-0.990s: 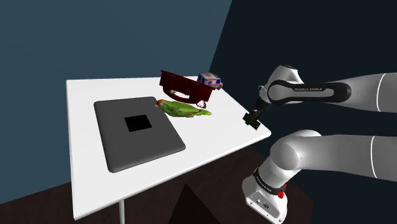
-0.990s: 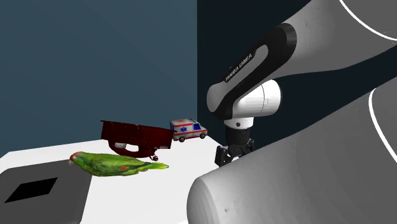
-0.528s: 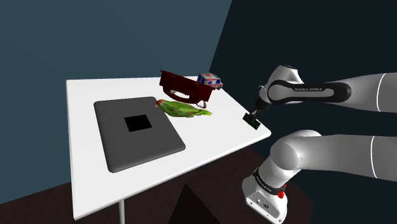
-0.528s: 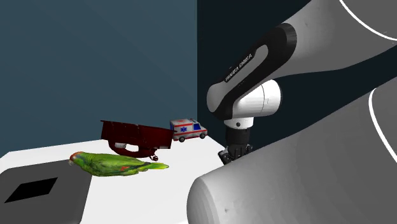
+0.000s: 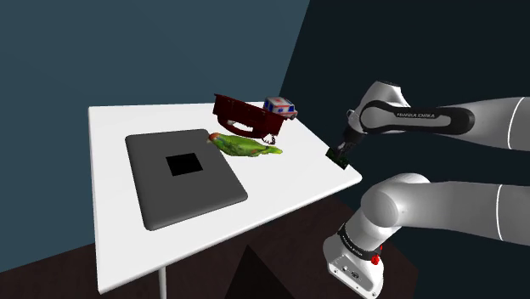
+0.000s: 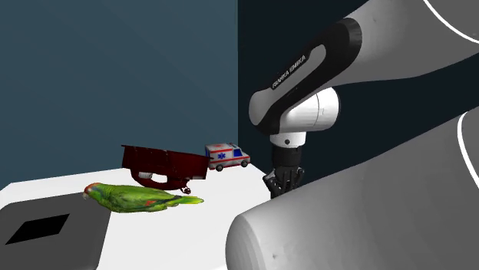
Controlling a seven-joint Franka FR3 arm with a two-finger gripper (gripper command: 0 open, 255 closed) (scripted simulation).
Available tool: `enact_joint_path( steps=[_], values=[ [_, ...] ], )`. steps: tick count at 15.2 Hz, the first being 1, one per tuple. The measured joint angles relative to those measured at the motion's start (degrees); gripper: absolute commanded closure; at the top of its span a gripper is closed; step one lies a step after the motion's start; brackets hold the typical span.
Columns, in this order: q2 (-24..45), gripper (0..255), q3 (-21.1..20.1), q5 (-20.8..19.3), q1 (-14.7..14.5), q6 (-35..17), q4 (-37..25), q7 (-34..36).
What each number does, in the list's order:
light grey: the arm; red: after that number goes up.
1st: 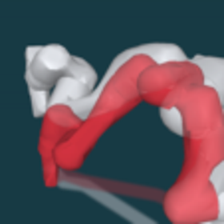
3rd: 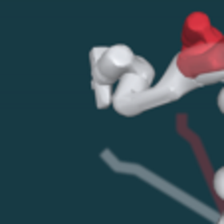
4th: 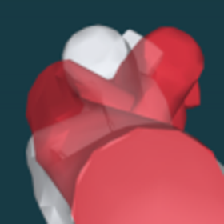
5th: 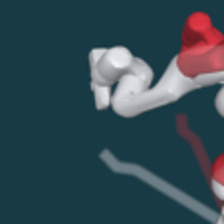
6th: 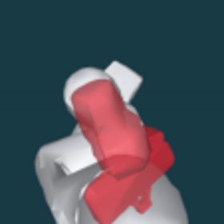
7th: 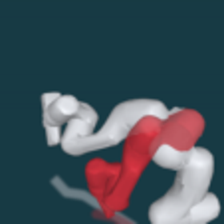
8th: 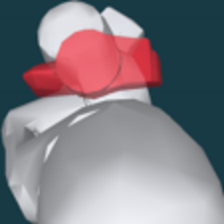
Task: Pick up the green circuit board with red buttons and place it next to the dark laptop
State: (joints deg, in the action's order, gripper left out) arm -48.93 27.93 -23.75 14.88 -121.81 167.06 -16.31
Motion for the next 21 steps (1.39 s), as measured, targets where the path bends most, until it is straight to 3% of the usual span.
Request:
enact_joint_path(
  steps=[18, 21],
  values=[
    [-5.53, 255, -5.18, 5.07, -1.65, 16.26, -10.95, -0.65],
    [-6.09, 255, -8.41, 7.51, -3.37, 17.12, -10.89, 2.35]
  ],
)
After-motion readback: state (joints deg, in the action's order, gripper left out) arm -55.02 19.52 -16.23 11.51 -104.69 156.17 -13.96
